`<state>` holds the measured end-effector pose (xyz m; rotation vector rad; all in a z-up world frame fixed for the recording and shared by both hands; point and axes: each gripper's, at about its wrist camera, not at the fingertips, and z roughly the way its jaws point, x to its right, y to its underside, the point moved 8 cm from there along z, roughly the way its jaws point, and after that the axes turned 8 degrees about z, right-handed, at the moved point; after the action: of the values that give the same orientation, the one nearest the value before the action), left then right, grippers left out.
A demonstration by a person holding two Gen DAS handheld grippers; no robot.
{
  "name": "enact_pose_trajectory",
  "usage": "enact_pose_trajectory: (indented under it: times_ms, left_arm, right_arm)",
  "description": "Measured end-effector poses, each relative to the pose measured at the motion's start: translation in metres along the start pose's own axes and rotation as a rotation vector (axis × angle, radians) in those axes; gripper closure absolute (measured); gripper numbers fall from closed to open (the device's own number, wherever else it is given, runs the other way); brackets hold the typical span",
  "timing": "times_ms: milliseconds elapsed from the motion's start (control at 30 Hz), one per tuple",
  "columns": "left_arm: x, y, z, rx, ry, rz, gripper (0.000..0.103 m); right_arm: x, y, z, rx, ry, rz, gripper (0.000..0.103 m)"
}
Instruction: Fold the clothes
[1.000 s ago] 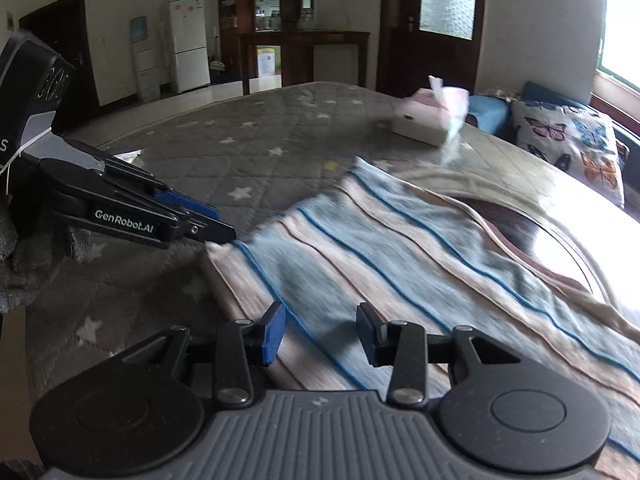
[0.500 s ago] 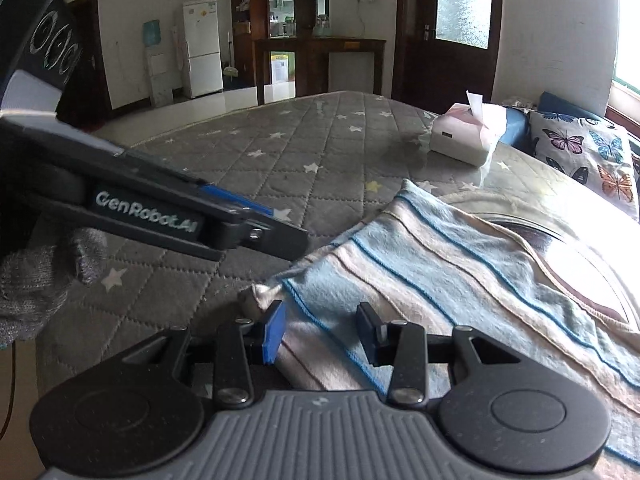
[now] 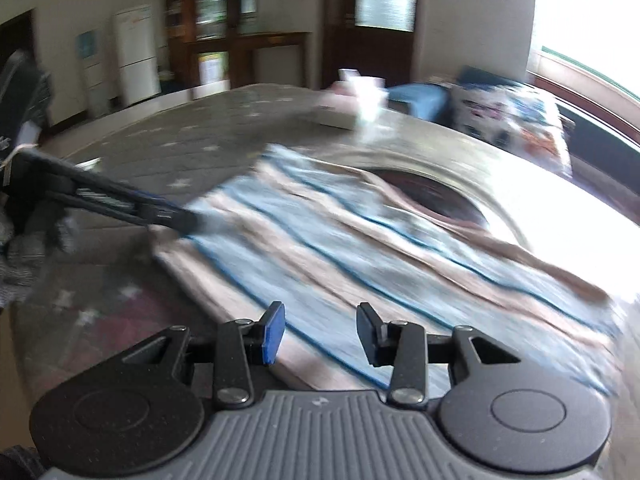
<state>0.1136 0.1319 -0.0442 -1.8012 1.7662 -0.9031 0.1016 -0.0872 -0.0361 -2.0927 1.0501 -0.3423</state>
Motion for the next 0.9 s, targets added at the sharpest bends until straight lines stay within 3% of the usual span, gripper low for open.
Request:
enact_pose_trajectory:
  times_ms: [167, 433, 633, 767, 867, 900]
  left_arm:
    - [0.002, 0.0, 0.0, -0.005, -0.011, 0.004, 0.062]
    - [0.004, 0.002, 0.0, -0.013, -0.023, 0.024, 0.062]
    - [0.005, 0.002, 0.001, -0.023, -0.026, 0.029, 0.062]
    - [0.006, 0.003, -0.001, -0.028, -0.013, 0.024, 0.064]
    - [0.009, 0.005, -0.002, -0.037, 0.005, 0.027, 0.067]
    - [0.01, 0.006, -0.003, -0.041, 0.013, 0.029, 0.068]
  right_arm:
    - [0.071, 0.017, -0.024, 0.023, 0.129, 0.164, 0.064]
    - [0.151, 0.054, -0.061, 0.043, 0.295, 0.338, 0.065]
    - [0.178, 0.069, -0.079, 0.069, 0.266, 0.479, 0.064]
    - [0.175, 0.07, -0.073, 0.061, 0.261, 0.484, 0.065]
    - [0.172, 0.069, -0.072, 0.061, 0.246, 0.498, 0.088]
    - [0.171, 0.069, -0.072, 0.061, 0.244, 0.5, 0.091]
